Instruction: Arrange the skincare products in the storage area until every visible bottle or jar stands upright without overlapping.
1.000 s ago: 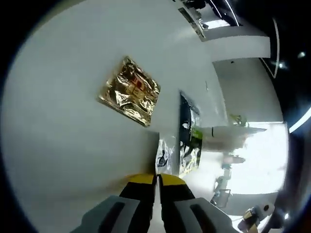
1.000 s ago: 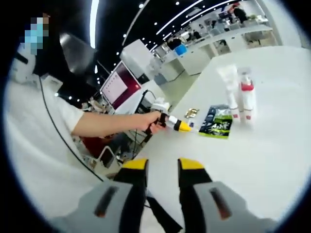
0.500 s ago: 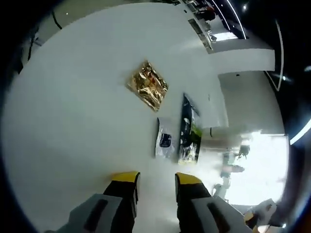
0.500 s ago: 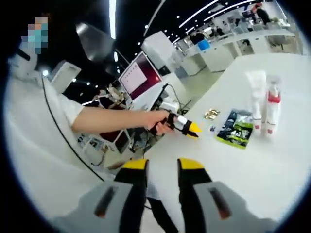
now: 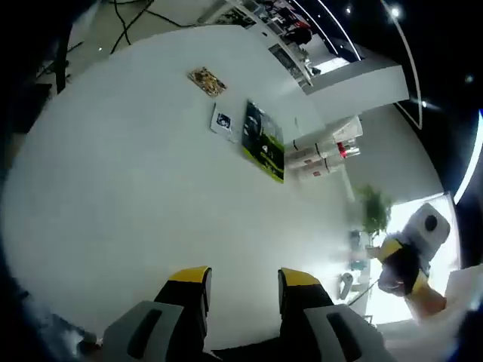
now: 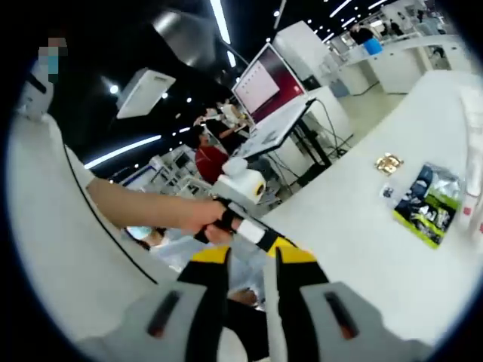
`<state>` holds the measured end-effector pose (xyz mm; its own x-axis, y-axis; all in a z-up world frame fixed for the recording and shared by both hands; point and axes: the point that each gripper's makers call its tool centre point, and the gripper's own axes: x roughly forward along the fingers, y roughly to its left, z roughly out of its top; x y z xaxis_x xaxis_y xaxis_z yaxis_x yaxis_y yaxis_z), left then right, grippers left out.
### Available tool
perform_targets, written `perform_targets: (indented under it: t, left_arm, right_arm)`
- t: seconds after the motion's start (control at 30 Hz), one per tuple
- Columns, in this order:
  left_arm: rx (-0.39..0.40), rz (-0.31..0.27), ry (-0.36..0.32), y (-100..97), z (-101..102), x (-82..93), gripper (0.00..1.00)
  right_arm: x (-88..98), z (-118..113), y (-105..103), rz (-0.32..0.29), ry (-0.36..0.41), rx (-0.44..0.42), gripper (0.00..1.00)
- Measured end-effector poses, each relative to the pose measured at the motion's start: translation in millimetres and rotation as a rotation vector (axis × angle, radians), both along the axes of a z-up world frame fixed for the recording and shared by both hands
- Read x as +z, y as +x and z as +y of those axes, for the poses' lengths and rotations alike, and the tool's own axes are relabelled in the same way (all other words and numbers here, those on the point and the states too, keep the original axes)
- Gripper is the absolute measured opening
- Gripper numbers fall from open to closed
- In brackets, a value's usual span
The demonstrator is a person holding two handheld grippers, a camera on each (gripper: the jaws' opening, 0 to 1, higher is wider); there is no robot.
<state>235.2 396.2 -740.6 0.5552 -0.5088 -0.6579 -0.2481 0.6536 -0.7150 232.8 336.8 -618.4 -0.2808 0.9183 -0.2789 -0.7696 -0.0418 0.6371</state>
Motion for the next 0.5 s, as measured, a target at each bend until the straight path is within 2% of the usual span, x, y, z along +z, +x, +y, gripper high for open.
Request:
perform_targets:
  t: [0.07, 0.13, 0.3, 0.33, 0.5]
  left_arm:
    - [0.051, 0.000, 0.009, -8.2, 6, 2.9, 0.38]
    - [0.086, -0.026, 0.028, -15.9, 8, 11.9, 0.38]
    - [0.050, -0.099, 0.107, -20.8, 6, 31.7, 0.41]
    - [0.047, -0.116, 0.115, -23.3, 8, 37.4, 0.41]
    - [-0.018, -0.126, 0.145, -26.5, 21, 47.8, 0.42]
  right_arm:
    - [-1.3, 5, -7, 0.000, 0.007, 0.039, 0.25]
    - [-2.8, 9, -14, 0.009, 0.009, 0.063, 0.25]
    - [-2.3, 11, -21, -0.014, 0.007, 0.076, 0.26]
    - [-1.5, 10, -19, -0.030, 0.002, 0.057, 0.27]
    - [13.6, 9, -14, -0.077, 0.001, -0.037, 0.31]
